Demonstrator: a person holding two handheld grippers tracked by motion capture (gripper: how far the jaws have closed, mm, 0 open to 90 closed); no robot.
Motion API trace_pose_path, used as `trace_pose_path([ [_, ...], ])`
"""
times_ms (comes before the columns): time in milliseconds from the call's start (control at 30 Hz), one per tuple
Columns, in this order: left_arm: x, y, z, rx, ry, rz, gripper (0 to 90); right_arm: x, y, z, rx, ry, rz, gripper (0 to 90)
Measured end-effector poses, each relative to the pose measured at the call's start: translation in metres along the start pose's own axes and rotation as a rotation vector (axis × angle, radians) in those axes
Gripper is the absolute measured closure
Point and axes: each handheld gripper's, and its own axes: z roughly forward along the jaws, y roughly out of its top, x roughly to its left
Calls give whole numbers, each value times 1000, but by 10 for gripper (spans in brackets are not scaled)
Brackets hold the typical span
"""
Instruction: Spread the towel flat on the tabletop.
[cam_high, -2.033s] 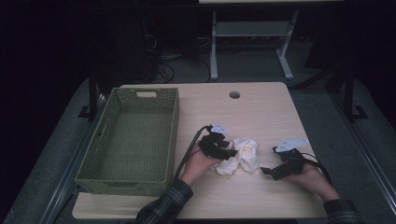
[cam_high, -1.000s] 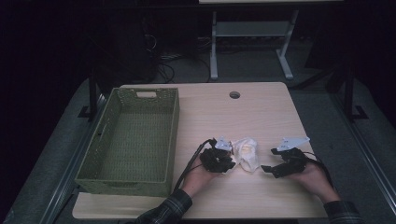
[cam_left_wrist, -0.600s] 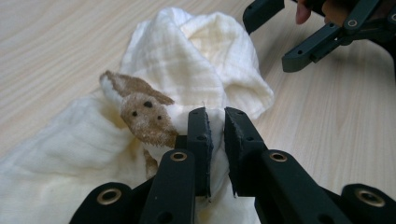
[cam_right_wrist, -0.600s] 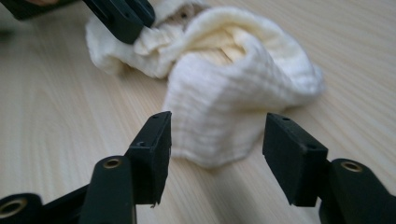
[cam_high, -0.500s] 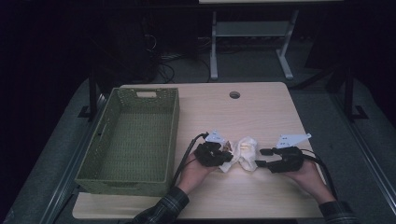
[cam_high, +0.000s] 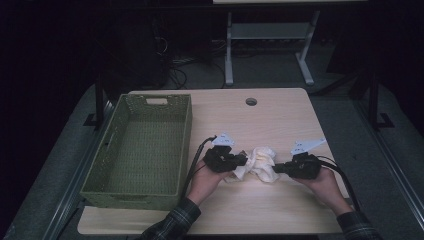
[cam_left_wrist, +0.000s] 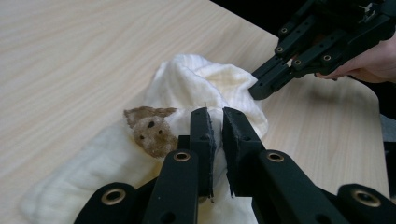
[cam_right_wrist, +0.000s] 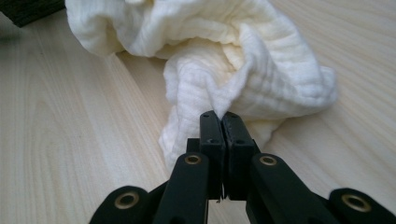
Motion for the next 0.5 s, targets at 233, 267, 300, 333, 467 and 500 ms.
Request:
trace_pose_path([
  [233,8,3,-5,-38,-2,-28,821,-7,2,-5,7,-28,9,880],
  [267,8,5,-6,-49,4,-31,821,-7,2,-5,11,-34,1,880],
  [300,9,6,-7,-50,9,-28,821,-8,1,-6,11,-42,-6,880],
  [333,10,7,-8,-57,16,-28,821,-9,1,-7,8,-43,3,880],
  [467,11,12,-12,-83,70,-35,821,-14,-1,-14,-13,-61,3,883],
  [500,11,13,-12,-86,85,-30,821,-15,-1,-17,-19,-70,3,883],
])
